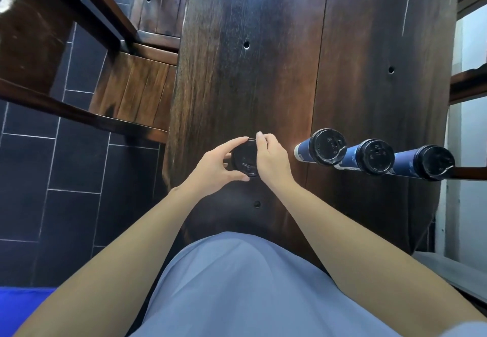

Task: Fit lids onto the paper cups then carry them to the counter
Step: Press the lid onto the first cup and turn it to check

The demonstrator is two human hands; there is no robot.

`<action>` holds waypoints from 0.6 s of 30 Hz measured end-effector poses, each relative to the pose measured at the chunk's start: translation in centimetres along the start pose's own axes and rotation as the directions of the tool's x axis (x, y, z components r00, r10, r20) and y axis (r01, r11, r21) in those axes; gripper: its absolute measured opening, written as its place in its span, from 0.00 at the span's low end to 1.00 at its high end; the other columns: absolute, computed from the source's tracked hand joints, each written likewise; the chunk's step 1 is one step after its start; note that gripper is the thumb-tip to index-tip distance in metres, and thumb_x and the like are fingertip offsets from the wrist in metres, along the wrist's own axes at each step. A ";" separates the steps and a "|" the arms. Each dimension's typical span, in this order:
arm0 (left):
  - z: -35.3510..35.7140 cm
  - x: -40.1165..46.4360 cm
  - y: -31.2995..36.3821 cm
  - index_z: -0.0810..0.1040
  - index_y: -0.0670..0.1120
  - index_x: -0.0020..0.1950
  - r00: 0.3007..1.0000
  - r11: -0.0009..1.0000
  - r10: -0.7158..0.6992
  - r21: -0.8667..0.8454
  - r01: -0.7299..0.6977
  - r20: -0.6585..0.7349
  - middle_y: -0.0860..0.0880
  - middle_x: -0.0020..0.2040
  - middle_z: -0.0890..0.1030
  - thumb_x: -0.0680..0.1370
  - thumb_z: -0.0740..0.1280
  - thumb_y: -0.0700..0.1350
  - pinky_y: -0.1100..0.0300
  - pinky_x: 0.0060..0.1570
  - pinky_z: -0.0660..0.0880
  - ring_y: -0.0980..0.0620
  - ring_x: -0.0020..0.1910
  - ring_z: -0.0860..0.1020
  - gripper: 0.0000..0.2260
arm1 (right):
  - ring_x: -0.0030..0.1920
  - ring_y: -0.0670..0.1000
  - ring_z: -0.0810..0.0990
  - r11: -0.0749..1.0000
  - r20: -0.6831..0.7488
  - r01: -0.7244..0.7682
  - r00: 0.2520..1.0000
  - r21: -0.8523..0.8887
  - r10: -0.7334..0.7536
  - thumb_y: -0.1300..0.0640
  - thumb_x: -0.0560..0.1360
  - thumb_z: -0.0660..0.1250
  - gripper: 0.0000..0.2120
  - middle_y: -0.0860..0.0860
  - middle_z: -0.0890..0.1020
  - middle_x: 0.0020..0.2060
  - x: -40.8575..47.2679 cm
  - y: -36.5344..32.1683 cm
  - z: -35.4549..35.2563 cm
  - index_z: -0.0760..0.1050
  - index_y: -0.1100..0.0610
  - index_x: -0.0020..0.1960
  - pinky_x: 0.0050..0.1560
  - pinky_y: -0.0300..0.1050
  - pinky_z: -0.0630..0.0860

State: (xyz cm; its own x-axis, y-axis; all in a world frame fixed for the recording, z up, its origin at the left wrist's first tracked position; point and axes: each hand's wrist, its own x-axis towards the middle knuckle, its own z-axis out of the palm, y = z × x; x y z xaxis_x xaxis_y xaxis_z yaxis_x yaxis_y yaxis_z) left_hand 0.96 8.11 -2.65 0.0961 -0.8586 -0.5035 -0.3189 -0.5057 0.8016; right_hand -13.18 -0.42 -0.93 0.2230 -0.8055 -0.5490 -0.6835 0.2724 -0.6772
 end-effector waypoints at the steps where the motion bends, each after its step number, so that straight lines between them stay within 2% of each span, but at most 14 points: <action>1: 0.0 0.1 0.0 0.68 0.56 0.79 1.000 1.000 -0.006 -0.015 0.006 0.004 0.60 0.68 0.76 0.72 0.81 0.40 0.80 0.53 0.68 0.59 0.63 0.75 0.39 | 0.52 0.50 0.79 1.000 -0.021 -0.024 1.000 -0.020 0.023 0.43 0.86 0.51 0.17 0.48 0.79 0.51 0.5 -0.4 0.3 0.72 0.52 0.57 0.52 0.45 0.78; 5: 0.0 0.1 0.1 0.69 0.56 0.78 1.000 0.998 -0.021 -0.061 0.021 0.007 0.55 0.72 0.77 0.72 0.81 0.40 0.74 0.59 0.69 0.57 0.66 0.75 0.39 | 0.49 0.50 0.78 0.989 -0.068 -0.091 0.994 -0.116 0.083 0.42 0.86 0.48 0.20 0.48 0.79 0.48 1.7 -1.2 1.4 0.73 0.53 0.54 0.51 0.47 0.78; 10: -0.4 0.5 0.0 0.69 0.60 0.77 0.998 0.992 -0.059 -0.111 0.062 0.033 0.61 0.69 0.75 0.72 0.81 0.40 0.60 0.67 0.72 0.58 0.66 0.74 0.38 | 0.45 0.48 0.79 0.958 -0.145 -0.083 0.988 -0.274 0.044 0.43 0.86 0.48 0.22 0.46 0.79 0.44 2.4 -1.4 2.0 0.76 0.53 0.53 0.46 0.44 0.76; 15: -0.6 0.8 -0.1 0.71 0.63 0.76 0.995 0.989 -0.070 -0.121 0.079 0.074 0.66 0.66 0.75 0.72 0.81 0.40 0.61 0.67 0.71 0.61 0.64 0.74 0.38 | 0.43 0.49 0.80 0.940 -0.204 -0.090 0.979 -0.330 0.022 0.45 0.86 0.49 0.16 0.46 0.79 0.42 2.4 -0.7 2.0 0.72 0.50 0.50 0.46 0.46 0.79; 18: -0.3 0.6 -0.1 0.72 0.61 0.76 0.997 0.987 -0.060 -0.148 0.067 0.054 0.64 0.68 0.75 0.71 0.81 0.40 0.58 0.69 0.72 0.58 0.68 0.74 0.37 | 0.41 0.48 0.79 0.924 -0.230 -0.095 0.973 -0.371 0.008 0.46 0.86 0.49 0.16 0.47 0.79 0.41 2.3 -0.5 2.1 0.71 0.50 0.48 0.43 0.45 0.78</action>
State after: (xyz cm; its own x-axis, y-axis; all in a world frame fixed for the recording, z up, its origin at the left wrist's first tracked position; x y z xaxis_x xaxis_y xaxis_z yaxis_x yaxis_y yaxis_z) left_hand 1.38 7.64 -2.93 0.0638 -0.8212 -0.5670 -0.1688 -0.5688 0.8049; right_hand -10.88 -1.36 -2.89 0.0521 -0.9026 -0.4272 -0.9106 0.1327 -0.3915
